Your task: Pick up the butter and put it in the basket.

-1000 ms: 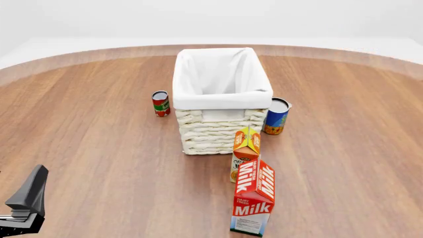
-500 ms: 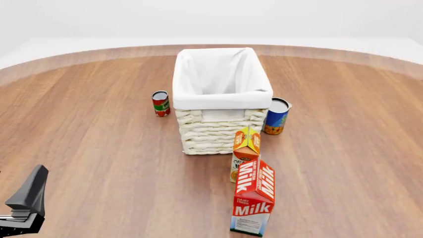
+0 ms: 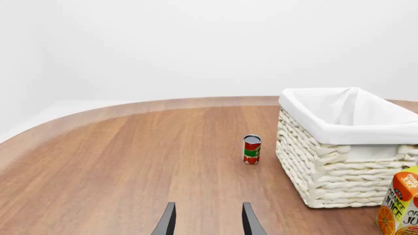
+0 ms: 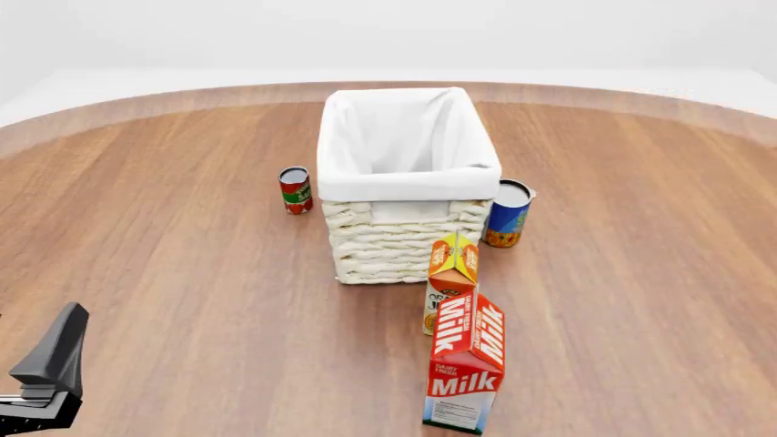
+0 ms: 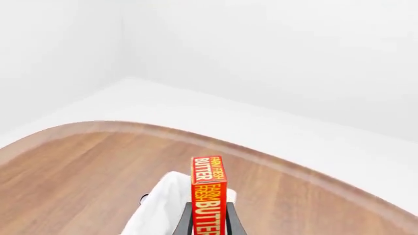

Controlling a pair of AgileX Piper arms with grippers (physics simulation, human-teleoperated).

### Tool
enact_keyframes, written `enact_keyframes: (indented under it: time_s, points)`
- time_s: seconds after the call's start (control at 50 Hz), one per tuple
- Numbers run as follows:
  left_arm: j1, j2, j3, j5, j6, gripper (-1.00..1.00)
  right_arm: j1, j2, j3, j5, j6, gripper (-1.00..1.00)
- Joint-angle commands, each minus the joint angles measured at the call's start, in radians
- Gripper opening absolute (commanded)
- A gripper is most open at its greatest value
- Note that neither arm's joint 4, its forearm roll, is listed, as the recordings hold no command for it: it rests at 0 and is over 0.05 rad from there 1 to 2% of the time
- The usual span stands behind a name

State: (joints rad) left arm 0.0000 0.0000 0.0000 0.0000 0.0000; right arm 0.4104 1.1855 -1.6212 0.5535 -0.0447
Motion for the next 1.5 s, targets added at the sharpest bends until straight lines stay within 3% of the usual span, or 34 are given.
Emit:
enact_keyframes:
  time_s: [0.02, 0.2, 0.56, 0.9, 1.5]
  points:
    - [0.000, 0.000, 0.000, 0.000, 0.000, 1.00, 0.003, 0.040, -0.028, -0.034, 0.078, -1.00]
    - [0.000, 0.000, 0.000, 0.000, 0.000, 1.00, 0.015, 0.086, -0.011, -0.042, 0.158, -1.00]
    - [0.000, 0.000, 0.000, 0.000, 0.000, 1.00, -0.006, 0.171, 0.010, -0.055, 0.200, -1.00]
    - [0.000, 0.000, 0.000, 0.000, 0.000, 1.00, 0.003, 0.204, 0.051, -0.045, 0.185, -1.00]
    - [0.000, 0.000, 0.000, 0.000, 0.000, 1.00, 0.055, 0.239, 0.132, -0.121, 0.191, -1.00]
